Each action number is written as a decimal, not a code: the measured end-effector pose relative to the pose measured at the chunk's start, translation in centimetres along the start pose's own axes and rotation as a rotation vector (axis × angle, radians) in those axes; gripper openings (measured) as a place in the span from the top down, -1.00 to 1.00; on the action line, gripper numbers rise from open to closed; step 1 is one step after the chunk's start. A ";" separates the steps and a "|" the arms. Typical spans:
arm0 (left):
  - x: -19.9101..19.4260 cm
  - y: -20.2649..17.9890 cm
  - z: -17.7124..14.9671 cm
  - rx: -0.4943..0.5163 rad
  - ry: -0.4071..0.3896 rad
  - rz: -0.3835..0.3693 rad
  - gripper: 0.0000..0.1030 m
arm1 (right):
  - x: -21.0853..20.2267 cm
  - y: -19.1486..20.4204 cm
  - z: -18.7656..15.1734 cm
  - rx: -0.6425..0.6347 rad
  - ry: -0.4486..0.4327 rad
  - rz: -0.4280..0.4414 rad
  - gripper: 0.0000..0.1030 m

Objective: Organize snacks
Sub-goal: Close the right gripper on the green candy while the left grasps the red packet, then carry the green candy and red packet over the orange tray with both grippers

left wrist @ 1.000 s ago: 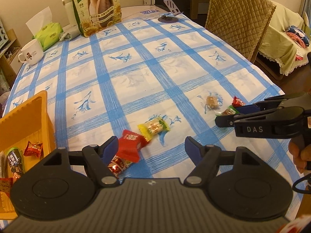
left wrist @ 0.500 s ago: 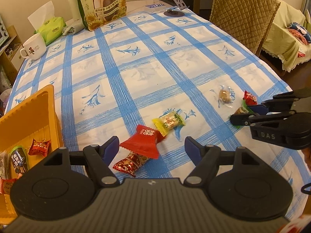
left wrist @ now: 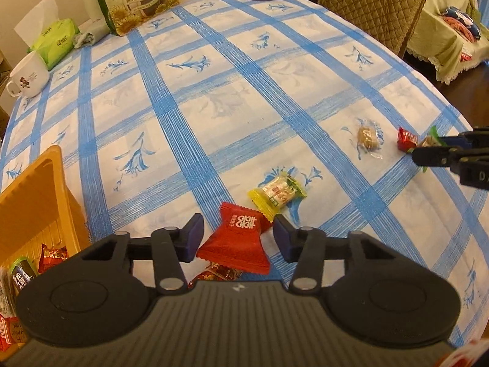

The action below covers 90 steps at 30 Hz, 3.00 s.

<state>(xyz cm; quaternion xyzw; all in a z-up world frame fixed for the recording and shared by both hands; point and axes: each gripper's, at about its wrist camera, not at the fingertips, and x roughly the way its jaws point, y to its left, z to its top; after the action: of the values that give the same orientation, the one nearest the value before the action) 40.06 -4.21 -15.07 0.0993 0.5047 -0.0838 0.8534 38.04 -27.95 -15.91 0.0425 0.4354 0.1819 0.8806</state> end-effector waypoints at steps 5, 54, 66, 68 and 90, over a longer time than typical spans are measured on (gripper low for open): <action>0.4 -0.3 0.0 0.019 0.015 -0.017 0.41 | -0.7 -0.8 -0.2 0.036 -0.002 -0.016 0.55; -18.9 3.9 -10.1 -0.309 -0.291 0.110 0.63 | -9.2 12.3 -0.5 -0.218 -0.023 0.300 0.55; -20.7 10.9 -13.2 -0.400 -0.292 0.225 0.63 | -6.0 22.4 0.6 -0.362 0.020 0.425 0.55; -20.6 11.8 -13.3 -0.405 -0.291 0.228 0.63 | -5.4 23.9 1.1 -0.377 0.019 0.436 0.55; -15.3 18.7 -11.6 -0.424 -0.256 0.151 0.63 | 5.4 31.2 4.1 -0.409 0.100 0.318 0.55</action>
<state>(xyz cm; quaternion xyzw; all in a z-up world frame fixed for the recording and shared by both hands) 27.56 17.49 -5.48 -0.0560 0.3902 0.0762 0.9158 35.43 3.31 -10.11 -0.0777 0.4203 0.4041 0.8087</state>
